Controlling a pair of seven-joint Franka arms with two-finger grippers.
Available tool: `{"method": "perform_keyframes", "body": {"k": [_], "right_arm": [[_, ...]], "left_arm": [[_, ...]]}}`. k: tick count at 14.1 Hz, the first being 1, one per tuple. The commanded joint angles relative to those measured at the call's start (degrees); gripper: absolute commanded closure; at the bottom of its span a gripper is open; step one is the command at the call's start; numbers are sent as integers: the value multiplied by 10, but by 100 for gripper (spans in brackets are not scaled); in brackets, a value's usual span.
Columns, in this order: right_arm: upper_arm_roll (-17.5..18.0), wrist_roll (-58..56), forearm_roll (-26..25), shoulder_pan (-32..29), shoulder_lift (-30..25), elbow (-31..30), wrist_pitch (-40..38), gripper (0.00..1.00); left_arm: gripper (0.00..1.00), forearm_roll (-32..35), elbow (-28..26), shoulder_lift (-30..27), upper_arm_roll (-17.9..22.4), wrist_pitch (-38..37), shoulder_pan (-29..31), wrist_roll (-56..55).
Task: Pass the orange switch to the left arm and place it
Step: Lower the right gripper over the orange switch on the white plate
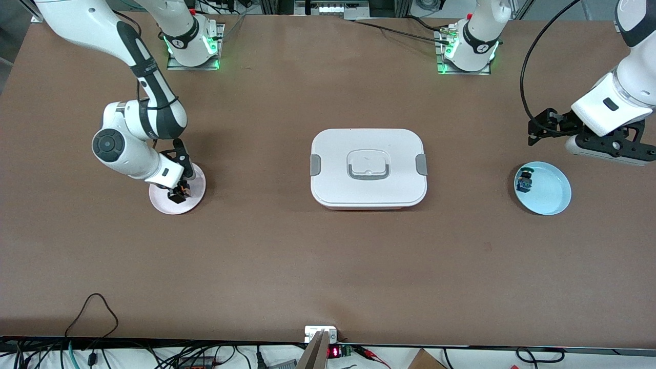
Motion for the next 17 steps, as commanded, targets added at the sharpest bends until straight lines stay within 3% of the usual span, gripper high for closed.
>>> {"method": "perform_keyframes", "body": {"k": [1,17], "right_arm": [[4,-6,0,-10,-4,-12,12,0],[5,6,14,-8,24,-24,63,0]], "left_arm": [[0,11,3,-6,-1,-10,1,9],[0,11,3,-6,-1,-11,1,9]]}}
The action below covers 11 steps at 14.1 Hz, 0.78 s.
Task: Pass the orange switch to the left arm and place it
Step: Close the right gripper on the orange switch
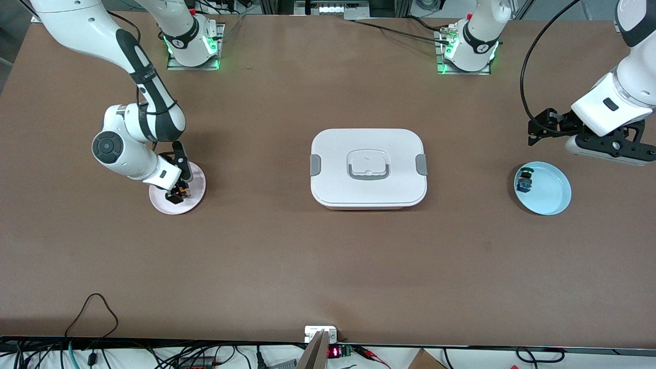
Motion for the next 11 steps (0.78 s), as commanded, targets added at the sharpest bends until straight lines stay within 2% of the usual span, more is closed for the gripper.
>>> {"method": "perform_keyframes", "body": {"k": [1,11], "right_arm": [[4,-3,11,0,6,-14,30,0],[3,-4,14,-3,-3,-13,11,0]], "left_arm": [[0,11,3,-6,-1,-10,1,9],[0,11,3,-6,-1,-10,1,9]]}}
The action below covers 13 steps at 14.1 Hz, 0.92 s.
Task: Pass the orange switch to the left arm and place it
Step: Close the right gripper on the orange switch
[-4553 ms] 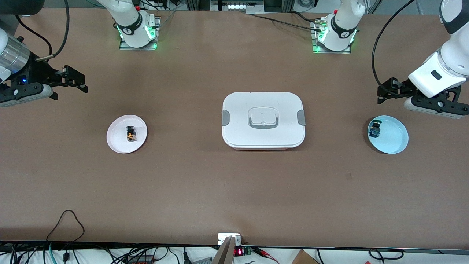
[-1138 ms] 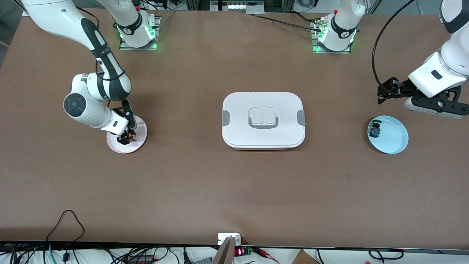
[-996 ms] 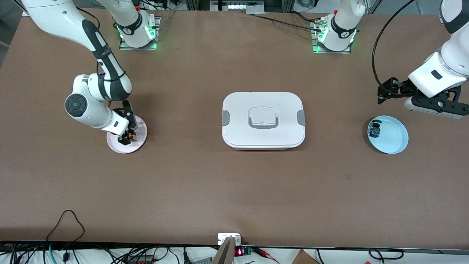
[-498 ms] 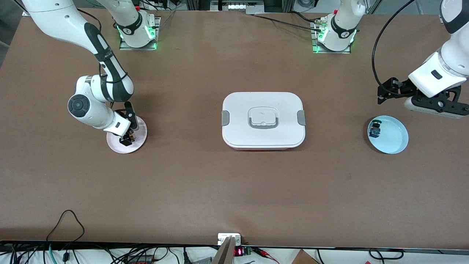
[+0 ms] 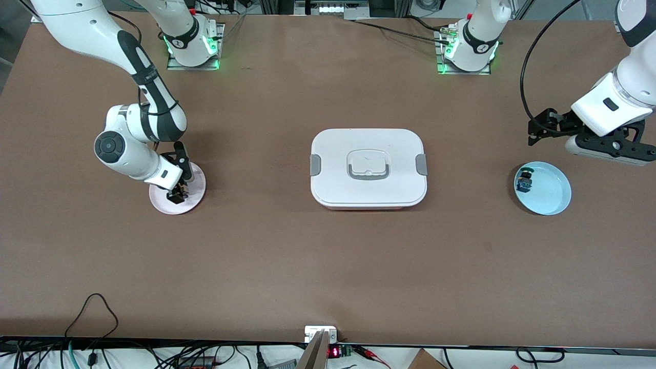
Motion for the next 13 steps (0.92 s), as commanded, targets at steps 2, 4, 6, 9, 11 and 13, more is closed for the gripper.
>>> {"method": "perform_keyframes", "body": {"k": [2,4,6,9,11,13], "right_arm": [[3,-5,12,-4,-5,-9,5,0],[3,-5,12,-4,-5,-12,12,5],[3,-6,12,-4,-5,-13,14,21],[3,-5,12,-5,-4,-13,18,54],[3,-5,22,-5,-3,-13,18,67],[3,-7,48,-5,-4,-11,14,86]], "left_arm": [[0,11,3,-6,-1,-11,1,9],[0,11,3,-5,-1,-11,1,10],[0,11,3,-5,-1,-11,1,9],[0,11,3,-5,-1,-11,1,9],[0,11,3,-5,-1,-11,1,10],[0,11,3,-5,-1,-11,1,10]]}}
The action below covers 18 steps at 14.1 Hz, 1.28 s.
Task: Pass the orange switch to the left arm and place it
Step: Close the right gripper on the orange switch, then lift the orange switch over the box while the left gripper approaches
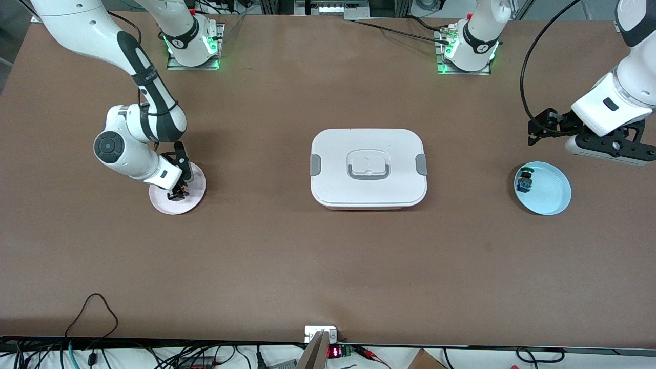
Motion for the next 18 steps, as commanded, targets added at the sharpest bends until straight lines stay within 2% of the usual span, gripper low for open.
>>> {"method": "perform_keyframes", "body": {"k": [1,2,5,7,10,12,16,18], "right_arm": [[4,-10,24,-4,-5,-8,9,93],[6,-10,29,-4,-8,-7,3,100],[27,-19,109,-3,-28,26,-75,100],[31,-15,145,-1,-33,95,-182,100],[31,-9,227,-1,-32,206,-334,100],[31,-9,319,-1,-33,229,-368,100],[32,-15,564,22,-27,226,-368,100],[32,-10,642,46,-26,224,-364,100]], "left_arm": [[0,11,3,-5,-1,-11,1,10],[0,11,3,-5,-1,-11,1,10],[0,11,3,-6,-1,-11,1,10],[0,11,3,-5,-1,-11,1,10],[0,11,3,-5,-1,-11,1,10],[0,11,3,-5,-1,-11,1,10],[0,11,3,-5,-1,-11,1,10],[0,11,3,-6,-1,-11,1,10]]}}
